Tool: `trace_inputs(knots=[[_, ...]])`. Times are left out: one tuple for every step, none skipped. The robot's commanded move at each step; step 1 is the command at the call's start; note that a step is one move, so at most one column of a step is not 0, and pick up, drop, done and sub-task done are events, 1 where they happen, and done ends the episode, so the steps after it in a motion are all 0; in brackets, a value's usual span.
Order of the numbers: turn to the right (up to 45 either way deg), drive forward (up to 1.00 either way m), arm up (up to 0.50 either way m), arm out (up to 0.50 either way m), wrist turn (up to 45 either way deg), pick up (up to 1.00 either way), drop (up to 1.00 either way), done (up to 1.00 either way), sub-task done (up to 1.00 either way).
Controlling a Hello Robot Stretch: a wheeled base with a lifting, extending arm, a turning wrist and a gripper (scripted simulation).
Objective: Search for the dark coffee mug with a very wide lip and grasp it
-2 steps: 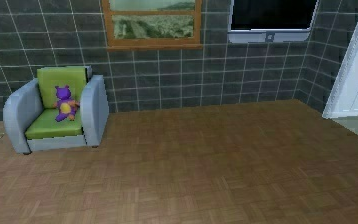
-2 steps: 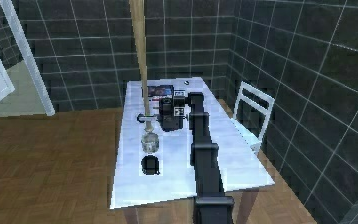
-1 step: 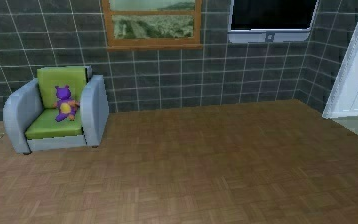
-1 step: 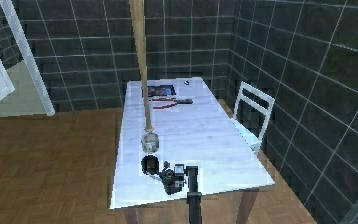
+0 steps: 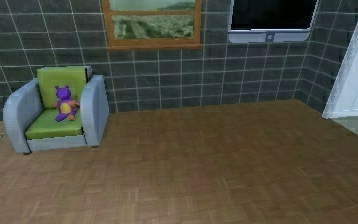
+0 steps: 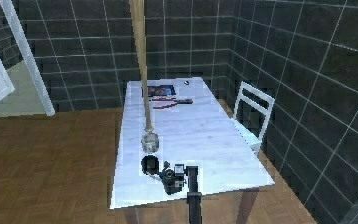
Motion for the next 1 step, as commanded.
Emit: trace_inputs(knots=[[0.0,0.00,0.10,0.00,0.0,0.00,0.00,0.00,0.00]])
